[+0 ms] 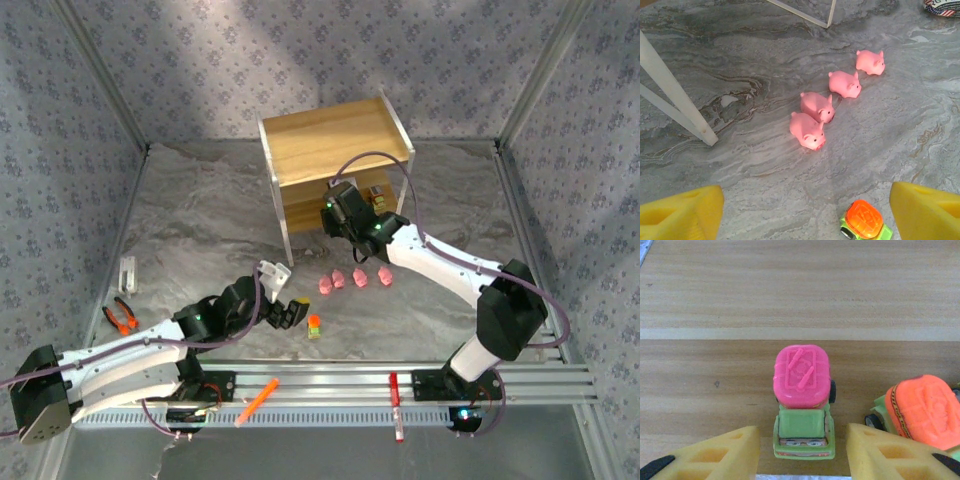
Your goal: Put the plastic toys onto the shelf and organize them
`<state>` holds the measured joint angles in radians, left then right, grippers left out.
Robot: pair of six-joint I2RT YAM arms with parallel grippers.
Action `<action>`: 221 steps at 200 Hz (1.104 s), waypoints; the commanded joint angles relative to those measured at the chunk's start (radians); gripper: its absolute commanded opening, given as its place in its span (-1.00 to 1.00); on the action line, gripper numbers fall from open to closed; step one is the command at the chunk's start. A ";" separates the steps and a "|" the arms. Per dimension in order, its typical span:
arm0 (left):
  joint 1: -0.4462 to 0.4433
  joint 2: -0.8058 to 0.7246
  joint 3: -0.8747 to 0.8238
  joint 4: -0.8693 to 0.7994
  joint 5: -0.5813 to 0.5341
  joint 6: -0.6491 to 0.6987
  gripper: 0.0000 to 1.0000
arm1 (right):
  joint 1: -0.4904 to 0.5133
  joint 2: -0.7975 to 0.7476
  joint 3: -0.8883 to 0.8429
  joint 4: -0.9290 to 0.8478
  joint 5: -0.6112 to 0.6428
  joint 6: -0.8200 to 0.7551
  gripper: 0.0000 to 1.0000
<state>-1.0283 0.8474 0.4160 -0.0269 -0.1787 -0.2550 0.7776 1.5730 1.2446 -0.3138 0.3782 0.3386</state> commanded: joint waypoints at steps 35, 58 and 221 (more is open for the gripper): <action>0.005 0.004 0.009 -0.001 0.012 -0.004 0.72 | 0.020 -0.056 0.020 -0.017 0.035 -0.017 0.00; 0.005 0.006 0.010 -0.002 0.011 -0.004 0.72 | 0.030 -0.075 0.018 -0.023 0.046 -0.017 0.00; 0.006 0.048 0.027 -0.017 0.010 -0.009 0.71 | 0.178 -0.257 -0.138 -0.120 0.175 0.074 0.00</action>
<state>-1.0275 0.8875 0.4160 -0.0319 -0.1726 -0.2554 0.9222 1.3579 1.1362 -0.3851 0.4969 0.3676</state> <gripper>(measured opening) 0.857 0.500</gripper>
